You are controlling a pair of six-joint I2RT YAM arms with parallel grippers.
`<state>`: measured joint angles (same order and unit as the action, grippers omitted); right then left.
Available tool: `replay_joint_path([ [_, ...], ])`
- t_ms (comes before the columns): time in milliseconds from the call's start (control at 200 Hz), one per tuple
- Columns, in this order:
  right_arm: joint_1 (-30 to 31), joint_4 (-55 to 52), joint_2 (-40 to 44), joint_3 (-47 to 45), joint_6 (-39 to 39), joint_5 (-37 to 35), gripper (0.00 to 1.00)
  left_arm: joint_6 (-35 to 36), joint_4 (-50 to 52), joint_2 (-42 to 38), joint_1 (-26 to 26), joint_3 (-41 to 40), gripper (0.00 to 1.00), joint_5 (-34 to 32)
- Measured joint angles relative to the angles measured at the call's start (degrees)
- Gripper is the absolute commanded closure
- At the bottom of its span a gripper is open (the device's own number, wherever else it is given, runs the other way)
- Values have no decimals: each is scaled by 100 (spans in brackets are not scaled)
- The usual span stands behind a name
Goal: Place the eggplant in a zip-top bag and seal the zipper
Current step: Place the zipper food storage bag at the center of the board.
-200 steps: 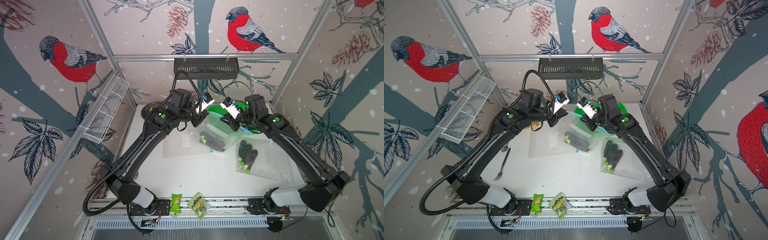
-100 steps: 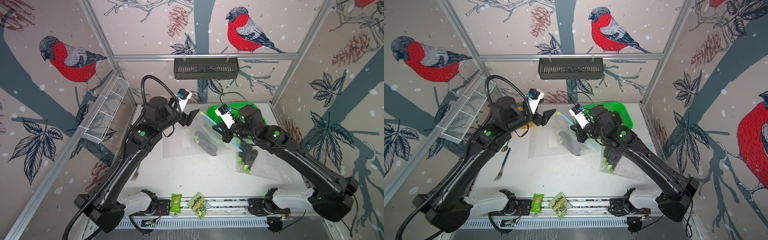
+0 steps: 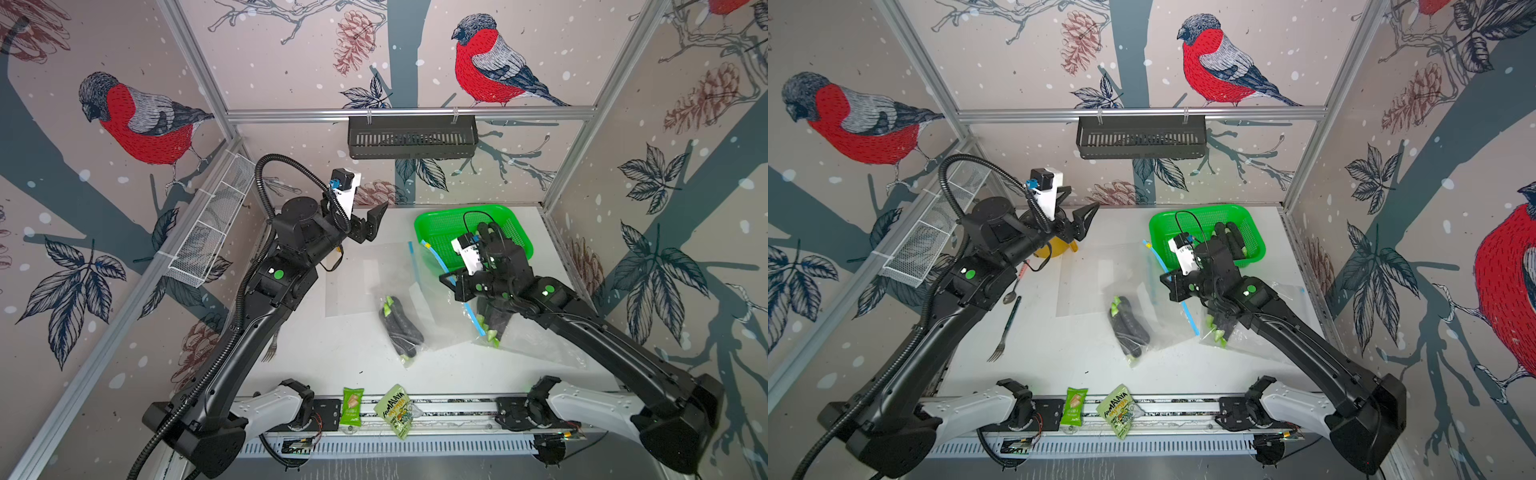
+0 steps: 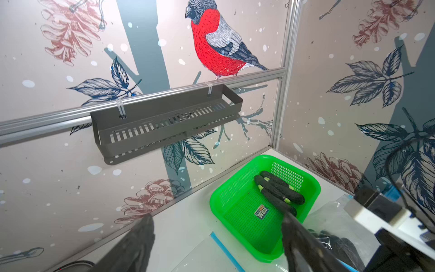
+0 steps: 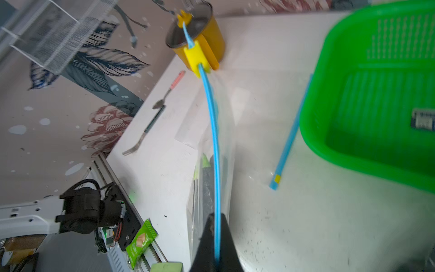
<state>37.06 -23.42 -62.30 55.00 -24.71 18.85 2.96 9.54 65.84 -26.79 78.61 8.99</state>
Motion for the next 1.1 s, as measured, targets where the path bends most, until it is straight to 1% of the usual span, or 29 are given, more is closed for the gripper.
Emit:
replay_joint_path([
  [150,-551,22,562,-1163,-304,0,98,-273,-2,103,4,-195,12,-4],
  [270,-946,35,903,-1759,-538,-92,96,-514,-20,275,4,-433,10,-68],
  [385,-1325,142,1034,-2194,-671,-192,94,-752,-20,402,4,-660,10,-149],
  [510,-1386,326,951,-2481,-678,-236,94,-887,-74,437,-28,-863,10,-151],
  [660,-1379,782,645,-2673,-702,-308,95,-1005,-208,581,-81,-1054,10,-151],
  [821,-1320,1176,654,-2927,-831,-584,93,-1174,-286,745,-170,-1259,10,-190],
  [871,-1322,1298,675,-3003,-852,-627,89,-1204,-286,767,-243,-1333,10,-286],
  [936,-1325,1357,678,-3053,-942,-739,79,-1268,-286,817,-337,-1390,10,-323],
  [981,-1325,1353,713,-3069,-968,-798,70,-1314,-310,876,-407,-1410,10,-391],
  [996,-1325,1346,737,-3071,-977,-833,62,-1329,-317,905,-435,-1414,10,-459],
  [1001,-1327,1340,752,-3071,-979,-848,62,-1333,-317,911,-444,-1414,10,-470],
  [1041,-1349,1303,857,-3064,-977,-907,50,-1377,-328,994,-522,-1414,10,-551],
  [1096,-1405,1202,1067,-2994,-977,-1045,42,-1519,-321,1126,-627,-1416,10,-660],
])
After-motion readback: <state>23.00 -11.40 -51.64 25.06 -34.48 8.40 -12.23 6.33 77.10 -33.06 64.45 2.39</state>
